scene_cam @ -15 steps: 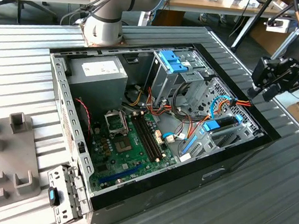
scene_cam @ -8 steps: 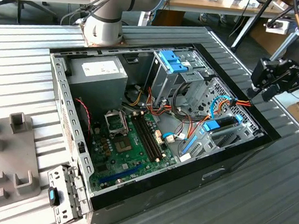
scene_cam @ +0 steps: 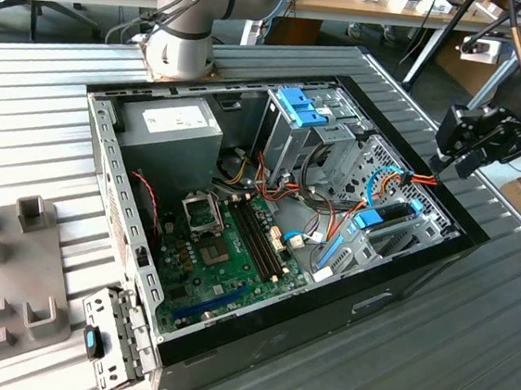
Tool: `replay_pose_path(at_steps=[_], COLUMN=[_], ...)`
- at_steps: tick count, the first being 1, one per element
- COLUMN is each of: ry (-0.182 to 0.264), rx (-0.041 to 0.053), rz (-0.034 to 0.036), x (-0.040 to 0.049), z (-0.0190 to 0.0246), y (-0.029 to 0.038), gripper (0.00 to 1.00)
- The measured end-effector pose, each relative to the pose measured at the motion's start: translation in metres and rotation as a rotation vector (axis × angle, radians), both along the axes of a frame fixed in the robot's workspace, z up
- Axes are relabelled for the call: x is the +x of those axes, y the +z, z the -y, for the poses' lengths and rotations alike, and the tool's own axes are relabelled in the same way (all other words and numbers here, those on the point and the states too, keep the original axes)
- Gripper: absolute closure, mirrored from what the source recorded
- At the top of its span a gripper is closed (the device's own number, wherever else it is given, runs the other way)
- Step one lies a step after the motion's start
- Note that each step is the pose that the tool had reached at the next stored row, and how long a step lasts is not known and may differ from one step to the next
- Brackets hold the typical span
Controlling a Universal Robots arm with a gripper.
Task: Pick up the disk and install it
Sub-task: 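Insert the first disk wire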
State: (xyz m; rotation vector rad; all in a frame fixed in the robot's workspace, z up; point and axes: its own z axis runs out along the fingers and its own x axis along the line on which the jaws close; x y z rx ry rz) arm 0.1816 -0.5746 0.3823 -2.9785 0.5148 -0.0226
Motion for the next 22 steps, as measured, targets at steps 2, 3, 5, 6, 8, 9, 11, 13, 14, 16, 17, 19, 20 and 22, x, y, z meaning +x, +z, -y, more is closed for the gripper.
replay_pose_path(at_steps=[2, 3, 5, 6, 8, 9, 11, 13, 14, 16, 17, 19, 20, 22], ry=[0.000, 0.000, 0.000, -0.002, -0.016, -0.031, -0.057, -0.078, -0.092, -0.115, -0.120, -0.129, -0.129, -0.131], rx=[0.0002, 0.0005, 0.0014, 0.0015, 0.0016, 0.0017, 0.0012, 0.0010, 0.0006, -0.0004, -0.0010, -0.0014, -0.0014, -0.0015], rz=[0.0002, 0.0018, 0.0110, 0.0124, 0.0125, 0.0125, 0.0126, 0.0126, 0.0126, 0.0127, 0.0127, 0.0128, 0.0128, 0.0127], x=[0.0000, -0.0002, -0.0005, -0.0004, -0.0004, -0.0004, -0.0004, -0.0004, -0.0004, -0.0004, -0.0004, -0.0024, -0.0031, -0.0036], z=[0.0000, 0.0000, 0.0000, 0.0000, 0.0000, 0.0001, 0.0000, 0.0001, 0.0000, 0.0000, 0.0000, 0.0003, 0.0004, 0.0028], y=[-0.0005, -0.0014, -0.0040, -0.0041, -0.0044, -0.0045, -0.0045, -0.0048, -0.0049, -0.0055, -0.0057, -0.0069, -0.0072, -0.0083], gripper=[0.49, 0.49, 0.49, 0.49, 0.49, 0.49, 0.49, 0.49, 0.49, 0.49, 0.49, 0.49, 0.49, 0.49])
